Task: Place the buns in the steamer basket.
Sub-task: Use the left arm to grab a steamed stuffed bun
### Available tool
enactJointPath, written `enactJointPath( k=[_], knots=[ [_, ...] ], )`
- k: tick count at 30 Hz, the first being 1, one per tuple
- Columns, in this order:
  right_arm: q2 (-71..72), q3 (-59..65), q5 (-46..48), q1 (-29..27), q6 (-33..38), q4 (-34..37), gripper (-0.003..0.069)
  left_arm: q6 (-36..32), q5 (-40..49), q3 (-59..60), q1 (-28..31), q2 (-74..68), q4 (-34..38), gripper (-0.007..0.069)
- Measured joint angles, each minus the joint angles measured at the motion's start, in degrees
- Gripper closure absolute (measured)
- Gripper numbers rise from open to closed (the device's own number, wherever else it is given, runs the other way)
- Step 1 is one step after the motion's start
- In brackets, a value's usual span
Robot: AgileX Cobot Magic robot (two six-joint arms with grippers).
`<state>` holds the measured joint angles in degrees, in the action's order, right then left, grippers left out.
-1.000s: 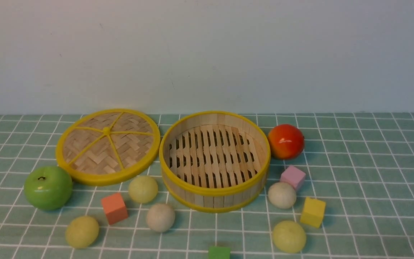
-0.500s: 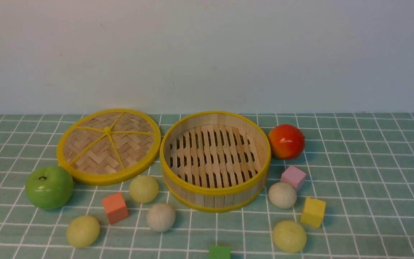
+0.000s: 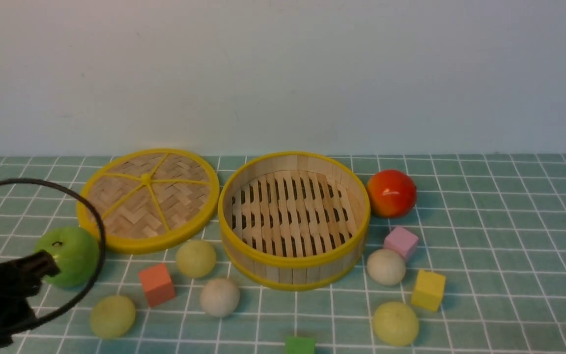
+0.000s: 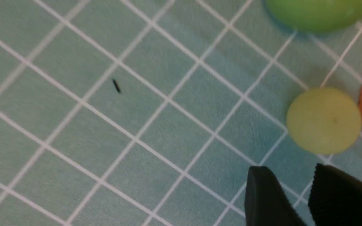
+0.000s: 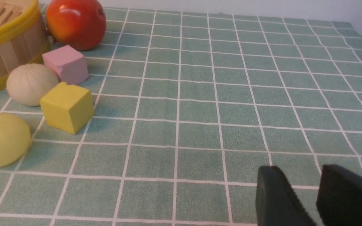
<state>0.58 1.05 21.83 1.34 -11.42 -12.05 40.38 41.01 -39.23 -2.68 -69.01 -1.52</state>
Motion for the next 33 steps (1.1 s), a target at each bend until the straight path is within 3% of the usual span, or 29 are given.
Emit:
enactJointPath(
  k=[4,6,14,33],
  knots=[
    [0.0,0.0,0.0,0.0,0.0,0.0,0.042,-15.45,3.14,-7.69,-3.37,-11.16,7.33,0.0386],
    [0.0,0.0,0.0,0.0,0.0,0.0,0.042,-16.98,4.32,-11.19,-5.0,-14.27,7.47,0.0386],
    [0.0,0.0,0.0,0.0,0.0,0.0,0.042,-9.09,11.15,-24.13,-8.64,-26.29,-1.19,0.0386],
    [0.0,0.0,0.0,0.0,0.0,0.0,0.042,-8.28,9.11,-25.36,-8.64,-35.02,-1.33,0.0388]
  ],
)
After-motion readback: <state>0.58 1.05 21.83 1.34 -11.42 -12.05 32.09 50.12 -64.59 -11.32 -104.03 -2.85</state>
